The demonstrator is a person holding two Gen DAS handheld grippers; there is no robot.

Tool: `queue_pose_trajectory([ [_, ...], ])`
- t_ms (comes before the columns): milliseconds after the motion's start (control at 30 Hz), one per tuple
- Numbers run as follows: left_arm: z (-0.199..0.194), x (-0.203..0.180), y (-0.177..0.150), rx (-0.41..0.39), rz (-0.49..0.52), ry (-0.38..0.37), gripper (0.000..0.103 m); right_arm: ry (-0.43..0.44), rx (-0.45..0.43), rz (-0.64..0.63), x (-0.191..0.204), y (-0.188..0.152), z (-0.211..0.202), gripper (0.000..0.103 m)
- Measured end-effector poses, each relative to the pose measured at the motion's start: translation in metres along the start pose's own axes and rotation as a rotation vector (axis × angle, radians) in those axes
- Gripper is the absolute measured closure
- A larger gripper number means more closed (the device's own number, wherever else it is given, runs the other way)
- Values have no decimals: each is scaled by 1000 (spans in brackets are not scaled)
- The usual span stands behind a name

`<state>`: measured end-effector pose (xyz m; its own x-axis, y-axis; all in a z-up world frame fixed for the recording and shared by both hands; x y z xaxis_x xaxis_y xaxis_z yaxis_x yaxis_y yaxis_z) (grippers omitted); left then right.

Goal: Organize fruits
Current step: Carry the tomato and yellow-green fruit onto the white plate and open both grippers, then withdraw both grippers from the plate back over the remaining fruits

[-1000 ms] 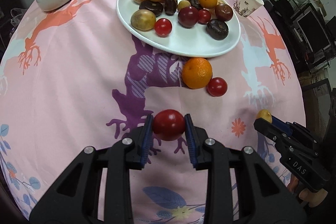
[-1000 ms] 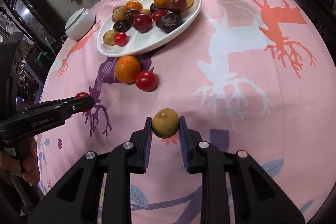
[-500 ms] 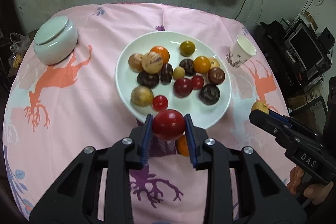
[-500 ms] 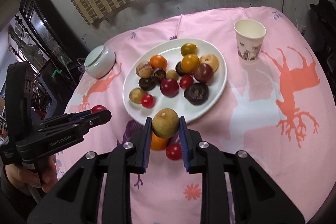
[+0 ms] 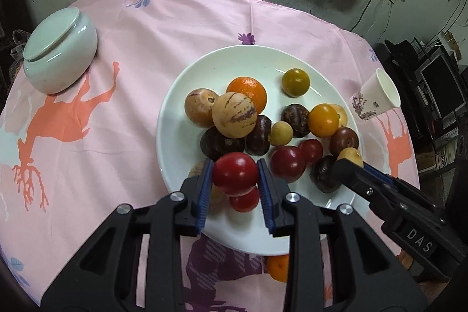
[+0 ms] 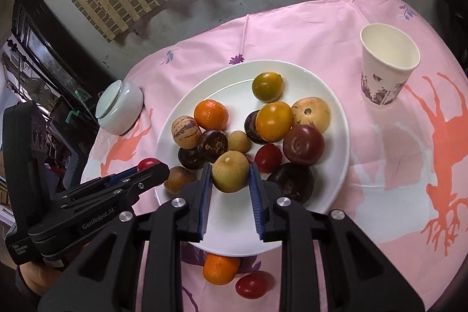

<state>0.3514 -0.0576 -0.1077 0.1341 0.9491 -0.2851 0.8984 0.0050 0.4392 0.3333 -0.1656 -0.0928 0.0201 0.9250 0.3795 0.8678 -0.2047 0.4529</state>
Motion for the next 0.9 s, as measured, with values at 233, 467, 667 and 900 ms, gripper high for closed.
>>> queue_pose_trajectory([
  [233, 4, 4, 6, -48, -28, 28, 39, -27, 40, 62, -12, -7, 19, 77],
  [467, -22, 14, -12, -73, -80, 32, 23, -26, 56, 101, -20, -13, 13, 53],
  [667, -33, 25, -47, -30, -81, 46, 23, -50, -2, 99, -28, -21, -10, 36],
  [900, -37, 45, -94, 52, -144, 52, 23, -70, 60, 141, -57, -80, -34, 37],
])
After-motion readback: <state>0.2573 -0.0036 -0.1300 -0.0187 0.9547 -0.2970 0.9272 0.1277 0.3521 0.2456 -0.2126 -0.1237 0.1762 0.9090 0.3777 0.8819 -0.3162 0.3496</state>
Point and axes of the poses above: each gripper's, at about its wrist camera, not at the fingertips, and z roughly the way its jaws point, x to its left, y to its top, the point moved 10 cm from there along z, roughly the way its jaws point, and after that the axes turned 4 degrees about -y, right-handed, at the moved point
